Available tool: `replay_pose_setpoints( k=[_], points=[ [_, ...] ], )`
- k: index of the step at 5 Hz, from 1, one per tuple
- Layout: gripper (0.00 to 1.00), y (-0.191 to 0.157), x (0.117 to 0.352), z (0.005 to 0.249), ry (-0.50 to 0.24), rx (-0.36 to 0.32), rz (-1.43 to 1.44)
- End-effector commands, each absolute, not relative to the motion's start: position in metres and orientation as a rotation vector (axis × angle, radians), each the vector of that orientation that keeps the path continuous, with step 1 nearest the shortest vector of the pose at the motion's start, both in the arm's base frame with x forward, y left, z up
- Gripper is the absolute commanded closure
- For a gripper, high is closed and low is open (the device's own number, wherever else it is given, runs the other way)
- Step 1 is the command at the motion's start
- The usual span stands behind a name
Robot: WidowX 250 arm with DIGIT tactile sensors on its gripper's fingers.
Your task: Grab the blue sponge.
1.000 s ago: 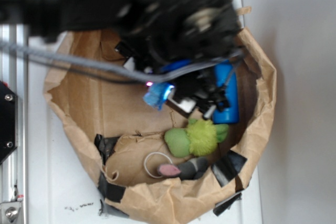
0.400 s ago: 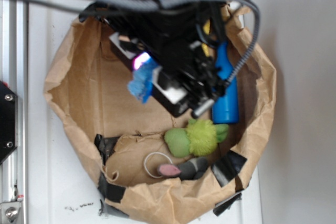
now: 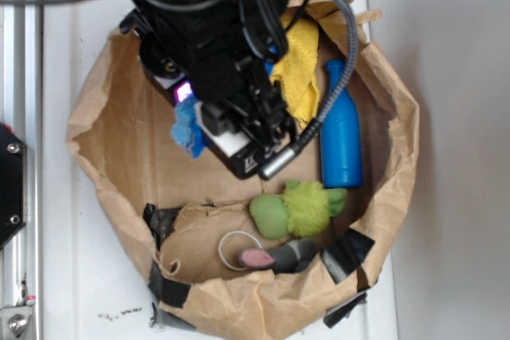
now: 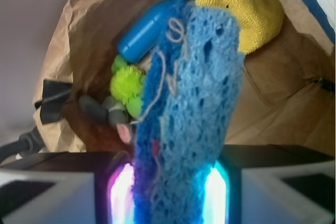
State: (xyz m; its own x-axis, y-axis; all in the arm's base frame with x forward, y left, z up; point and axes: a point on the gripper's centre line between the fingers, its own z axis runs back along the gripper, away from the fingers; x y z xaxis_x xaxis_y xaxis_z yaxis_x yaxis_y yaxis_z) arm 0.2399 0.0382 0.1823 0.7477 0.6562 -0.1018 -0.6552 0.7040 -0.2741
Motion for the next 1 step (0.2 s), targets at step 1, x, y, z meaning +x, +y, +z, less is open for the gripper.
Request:
replay_pose_setpoints(
  k=[1],
  points=[
    [1.00,0.0361,0.2422,0.1816,-0.172,-0.234,0.759]
  ],
)
